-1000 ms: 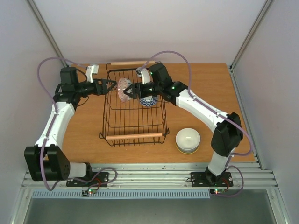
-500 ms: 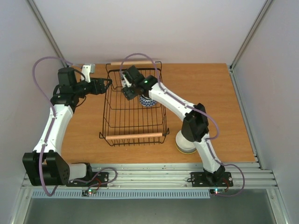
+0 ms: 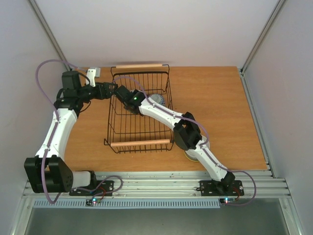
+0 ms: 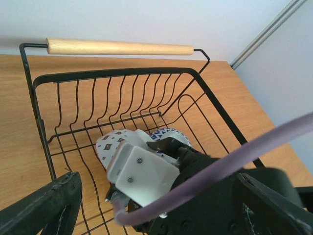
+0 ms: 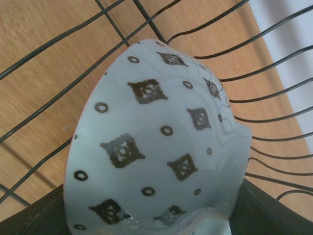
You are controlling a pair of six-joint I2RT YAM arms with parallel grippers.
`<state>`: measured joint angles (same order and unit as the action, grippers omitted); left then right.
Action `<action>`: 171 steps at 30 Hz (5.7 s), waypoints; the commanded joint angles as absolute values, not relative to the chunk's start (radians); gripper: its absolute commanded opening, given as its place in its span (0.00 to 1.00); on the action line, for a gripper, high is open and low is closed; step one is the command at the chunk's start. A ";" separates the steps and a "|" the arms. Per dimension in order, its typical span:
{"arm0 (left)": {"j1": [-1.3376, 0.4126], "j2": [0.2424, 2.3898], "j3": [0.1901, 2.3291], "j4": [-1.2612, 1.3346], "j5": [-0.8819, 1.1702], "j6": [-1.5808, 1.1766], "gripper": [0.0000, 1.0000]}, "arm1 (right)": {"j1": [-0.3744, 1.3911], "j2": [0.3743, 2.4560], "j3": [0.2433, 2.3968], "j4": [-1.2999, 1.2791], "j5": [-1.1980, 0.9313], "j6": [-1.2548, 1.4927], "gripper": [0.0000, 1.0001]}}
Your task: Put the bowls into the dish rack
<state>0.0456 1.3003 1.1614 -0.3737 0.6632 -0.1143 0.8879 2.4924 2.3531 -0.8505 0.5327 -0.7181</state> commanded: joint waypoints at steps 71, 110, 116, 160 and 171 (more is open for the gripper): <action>0.051 1.324 1.186 -0.362 0.729 -0.122 0.84 | 0.475 1.310 1.348 -0.842 0.241 -0.048 0.57; 0.042 1.369 1.192 -0.371 0.730 -0.122 0.84 | 0.459 0.931 0.818 -1.087 0.204 0.288 0.01; 0.042 1.367 1.191 -0.373 0.729 -0.121 0.84 | 0.462 0.874 0.872 -1.132 0.222 0.262 0.01; -0.135 1.444 1.299 -0.559 0.757 0.034 0.83 | 0.748 1.830 1.939 -0.852 0.246 -0.174 0.01; -0.137 1.451 1.300 -0.562 0.767 0.043 0.43 | 0.813 1.915 2.102 -0.889 0.270 -0.201 0.01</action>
